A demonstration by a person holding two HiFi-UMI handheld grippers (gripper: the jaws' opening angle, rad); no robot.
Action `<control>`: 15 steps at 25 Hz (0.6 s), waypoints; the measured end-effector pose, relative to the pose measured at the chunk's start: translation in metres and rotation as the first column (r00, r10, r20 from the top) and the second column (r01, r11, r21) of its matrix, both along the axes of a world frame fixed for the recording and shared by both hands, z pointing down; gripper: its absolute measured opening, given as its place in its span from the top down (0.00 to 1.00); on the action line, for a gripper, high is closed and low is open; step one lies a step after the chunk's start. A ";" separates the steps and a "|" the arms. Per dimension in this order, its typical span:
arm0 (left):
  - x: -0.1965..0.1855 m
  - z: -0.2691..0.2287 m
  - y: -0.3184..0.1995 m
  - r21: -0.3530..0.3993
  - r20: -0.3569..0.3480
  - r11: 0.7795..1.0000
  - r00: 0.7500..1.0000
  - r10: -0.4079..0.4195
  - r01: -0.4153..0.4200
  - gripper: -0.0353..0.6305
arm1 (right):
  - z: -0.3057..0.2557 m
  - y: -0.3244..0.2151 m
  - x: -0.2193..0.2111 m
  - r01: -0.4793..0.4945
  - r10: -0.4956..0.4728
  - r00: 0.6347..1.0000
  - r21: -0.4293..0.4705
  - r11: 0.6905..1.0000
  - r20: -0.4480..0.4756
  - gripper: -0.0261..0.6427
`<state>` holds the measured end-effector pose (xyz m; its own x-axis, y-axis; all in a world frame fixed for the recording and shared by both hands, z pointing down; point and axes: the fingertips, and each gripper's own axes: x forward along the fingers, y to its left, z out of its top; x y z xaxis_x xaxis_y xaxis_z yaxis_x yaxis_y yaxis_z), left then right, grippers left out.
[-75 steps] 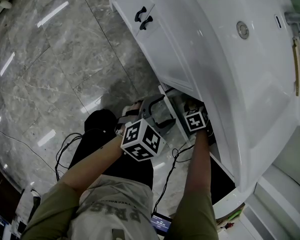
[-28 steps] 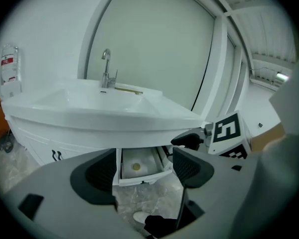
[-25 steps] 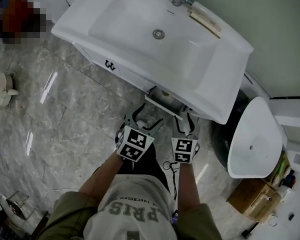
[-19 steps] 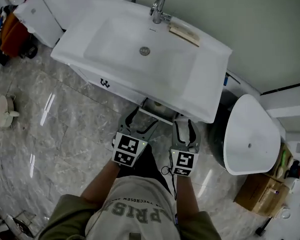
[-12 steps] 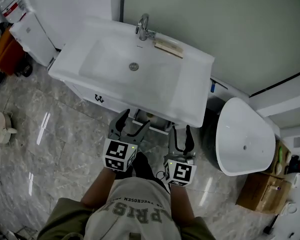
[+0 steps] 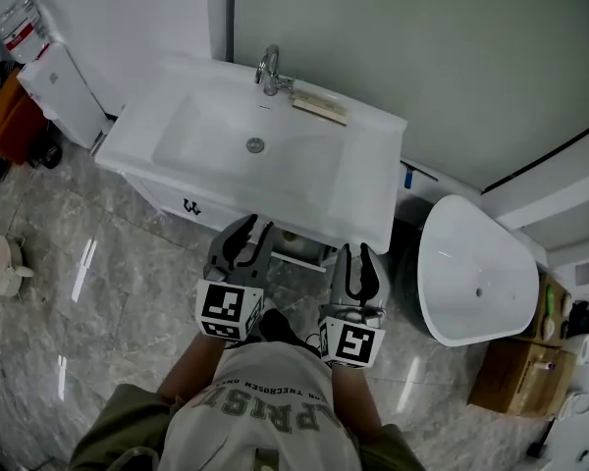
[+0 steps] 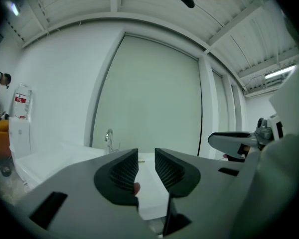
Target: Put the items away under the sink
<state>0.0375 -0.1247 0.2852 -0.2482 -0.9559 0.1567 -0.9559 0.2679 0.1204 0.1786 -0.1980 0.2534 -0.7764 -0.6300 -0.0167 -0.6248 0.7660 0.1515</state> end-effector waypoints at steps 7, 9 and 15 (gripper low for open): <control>-0.006 -0.010 -0.001 0.046 0.033 0.998 0.999 -0.037 0.036 0.93 | -0.008 -0.007 -0.001 -0.027 0.026 1.000 0.023 0.999 0.014 0.96; -0.006 -0.013 0.000 0.069 0.040 0.997 0.998 -0.041 0.038 0.93 | -0.010 -0.008 0.001 -0.034 0.034 0.999 0.026 0.999 0.020 0.96; -0.003 -0.021 -0.002 0.112 0.066 0.993 0.997 -0.029 0.022 0.93 | -0.011 -0.010 0.008 -0.064 0.063 0.997 0.033 0.997 0.034 0.96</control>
